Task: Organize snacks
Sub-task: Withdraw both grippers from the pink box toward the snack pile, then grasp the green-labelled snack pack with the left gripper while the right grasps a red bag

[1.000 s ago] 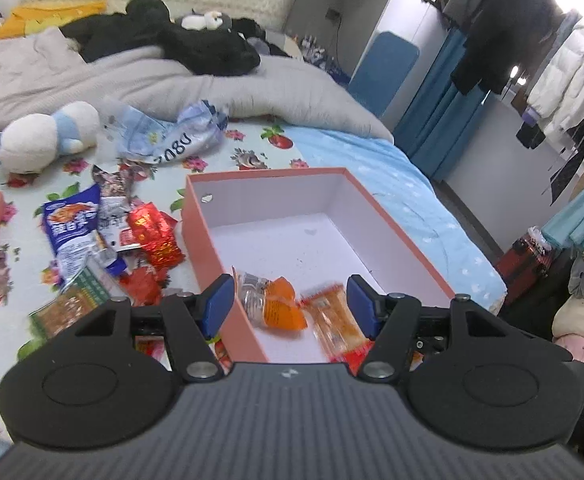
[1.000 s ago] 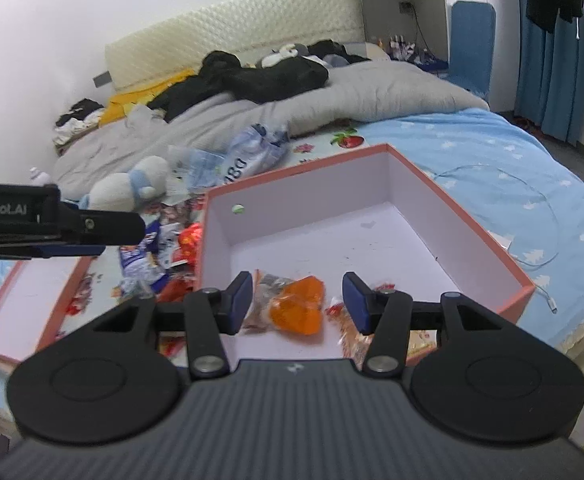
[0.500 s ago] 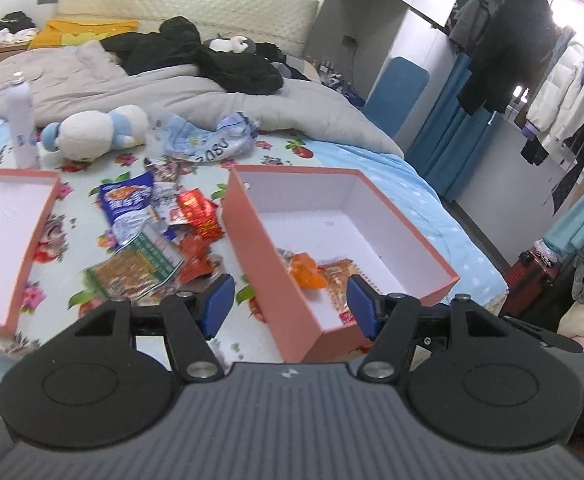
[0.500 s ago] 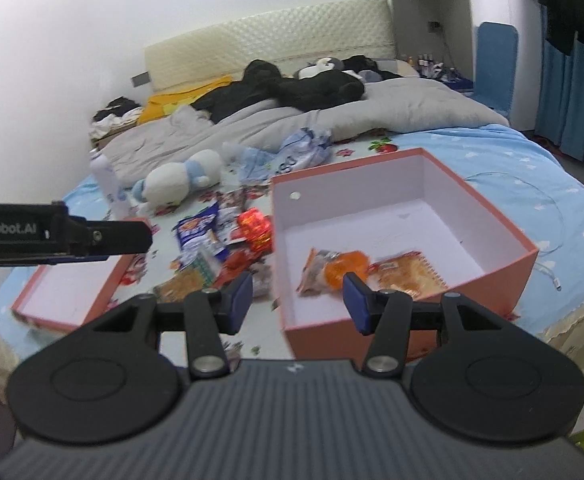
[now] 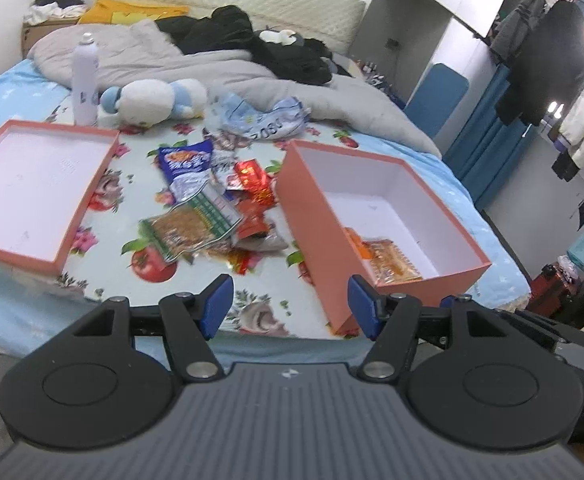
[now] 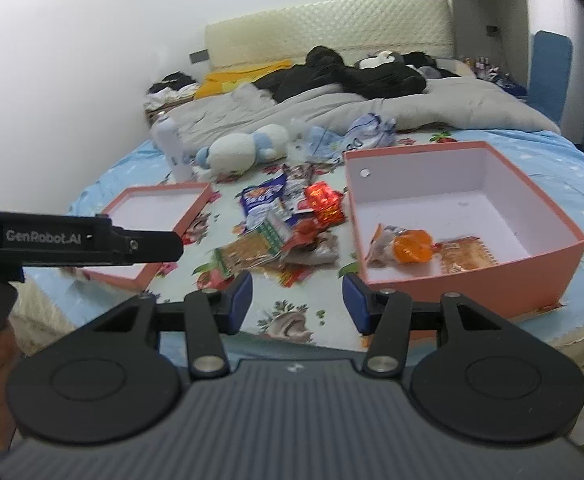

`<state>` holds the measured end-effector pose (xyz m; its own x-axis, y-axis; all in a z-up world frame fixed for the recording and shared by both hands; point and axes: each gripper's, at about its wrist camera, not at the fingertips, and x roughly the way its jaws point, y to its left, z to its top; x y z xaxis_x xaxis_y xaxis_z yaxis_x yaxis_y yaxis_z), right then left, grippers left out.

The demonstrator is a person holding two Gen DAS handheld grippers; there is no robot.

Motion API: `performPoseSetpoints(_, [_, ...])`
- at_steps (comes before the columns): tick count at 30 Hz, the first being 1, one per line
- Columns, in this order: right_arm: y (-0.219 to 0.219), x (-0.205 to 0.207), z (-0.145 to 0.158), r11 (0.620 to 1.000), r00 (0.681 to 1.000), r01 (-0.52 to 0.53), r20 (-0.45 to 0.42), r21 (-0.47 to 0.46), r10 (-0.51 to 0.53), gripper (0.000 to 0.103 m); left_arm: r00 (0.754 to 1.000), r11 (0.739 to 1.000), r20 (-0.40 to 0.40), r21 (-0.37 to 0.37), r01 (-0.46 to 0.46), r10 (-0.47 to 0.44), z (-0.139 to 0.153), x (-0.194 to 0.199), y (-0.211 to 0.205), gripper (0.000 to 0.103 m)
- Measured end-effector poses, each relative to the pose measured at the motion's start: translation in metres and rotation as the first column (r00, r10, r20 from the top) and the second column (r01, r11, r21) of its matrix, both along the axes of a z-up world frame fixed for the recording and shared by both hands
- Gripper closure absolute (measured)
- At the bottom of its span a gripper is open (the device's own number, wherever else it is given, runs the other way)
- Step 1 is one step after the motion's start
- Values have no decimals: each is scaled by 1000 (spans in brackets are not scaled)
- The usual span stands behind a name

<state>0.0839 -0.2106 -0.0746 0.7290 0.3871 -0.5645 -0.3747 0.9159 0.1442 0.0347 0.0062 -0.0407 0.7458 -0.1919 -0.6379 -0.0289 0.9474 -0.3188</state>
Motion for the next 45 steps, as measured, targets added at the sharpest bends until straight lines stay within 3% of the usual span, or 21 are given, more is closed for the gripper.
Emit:
performPoseSetpoints(10, [10, 10, -12, 1000, 998, -13, -54, -18, 12, 50, 998, 1000, -56, -13, -21, 20, -19, 23, 12, 30])
performPoseSetpoints(18, [24, 42, -24, 999, 994, -12, -105, -34, 8, 50, 994, 1000, -108, -10, -16, 15, -42, 65, 34, 29])
performPoseSetpoints(27, [54, 95, -34, 998, 990, -54, -134, -45, 47, 50, 987, 998, -160, 66, -9, 20, -79, 126, 64, 25])
performPoseSetpoints(33, [75, 141, -48, 996, 985, -70, -160, -61, 60, 50, 977, 990, -213, 127, 55, -27, -113, 167, 77, 25])
performPoseSetpoints(40, [92, 194, -77, 996, 974, -69, -218, -59, 54, 51, 957, 958, -269, 230, 174, -109, -155, 219, 85, 25])
performPoseSetpoints(43, [99, 215, -90, 995, 971, -64, -235, -82, 43, 51, 941, 931, -288, 261, 256, -178, -168, 241, 84, 25])
performPoseSetpoints(45, [104, 227, -100, 991, 969, -62, -247, -115, 32, 51, 930, 904, -299, 302, 303, -212, -176, 252, 82, 18])
